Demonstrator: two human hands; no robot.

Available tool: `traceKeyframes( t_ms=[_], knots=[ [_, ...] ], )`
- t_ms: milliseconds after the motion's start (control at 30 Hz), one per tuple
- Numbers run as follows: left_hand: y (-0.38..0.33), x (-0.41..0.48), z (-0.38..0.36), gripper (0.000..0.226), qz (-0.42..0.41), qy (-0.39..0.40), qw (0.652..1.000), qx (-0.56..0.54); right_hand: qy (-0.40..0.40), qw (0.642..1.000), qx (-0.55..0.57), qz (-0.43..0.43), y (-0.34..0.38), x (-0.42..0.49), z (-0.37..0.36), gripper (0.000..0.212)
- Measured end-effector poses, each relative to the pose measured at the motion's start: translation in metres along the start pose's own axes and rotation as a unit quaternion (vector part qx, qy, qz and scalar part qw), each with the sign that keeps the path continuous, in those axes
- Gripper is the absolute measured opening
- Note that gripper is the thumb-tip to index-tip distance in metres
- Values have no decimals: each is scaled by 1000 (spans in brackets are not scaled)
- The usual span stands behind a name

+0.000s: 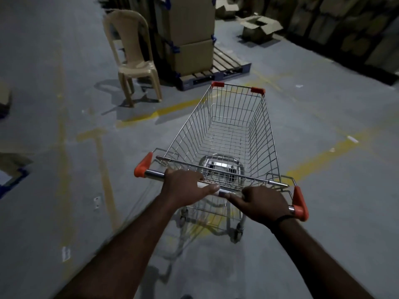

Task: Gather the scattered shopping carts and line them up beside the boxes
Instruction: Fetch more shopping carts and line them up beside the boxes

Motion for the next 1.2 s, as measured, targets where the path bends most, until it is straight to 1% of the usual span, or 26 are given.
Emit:
traceKeyframes(
  t_ms=[167, 300, 467, 567, 633, 700, 767, 933, 1067, 1200],
  knots=[
    [14, 56, 14, 90, -38, -3, 999, -20, -6, 999, 12, -32, -1, 42, 6, 82],
    [18, 107, 24, 86, -73, 7, 997, 8, -22, 999, 16, -46, -8, 79, 13, 77],
    [15, 176, 36, 83, -106, 32, 993, 40, -33, 997, 15, -63, -28, 131, 24, 79],
    [10, 214, 48, 72, -129, 23, 989, 71, -39, 996, 30, -72, -38, 160, 29, 81],
    [7, 240, 52, 78, -140, 15, 987, 76, -39, 996, 32, -75, -46, 180, 34, 81],
    [7, 264, 51, 93, -143, 19, 986, 79, -32, 995, 34, -90, -54, 197, 39, 80],
    [7, 288, 51, 101, -144, 31, 986, 74, -25, 994, 42, -100, -62, 214, 43, 80],
    [6, 346, 55, 101, -158, 39, 985, 60, -39, 990, 40, -130, -79, 256, 51, 79],
    [3, 399, 62, 100, -196, 44, 977, 67, -41, 983, 55, -171, -91, 292, 54, 81],
    [2, 450, 71, 97, -245, 57, 965, 70, -56, 974, 68, -208, -97, 322, 59, 76]
  ],
)
Point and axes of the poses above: each hand's wrist, its own x-axis towards the middle knuckle, its own z-axis out of the back of the hand, y = z × x, the point moved 4 cm from there along x, towards the middle knuckle, and after that the axes turned 6 degrees about -z, right-handed, at the moved point
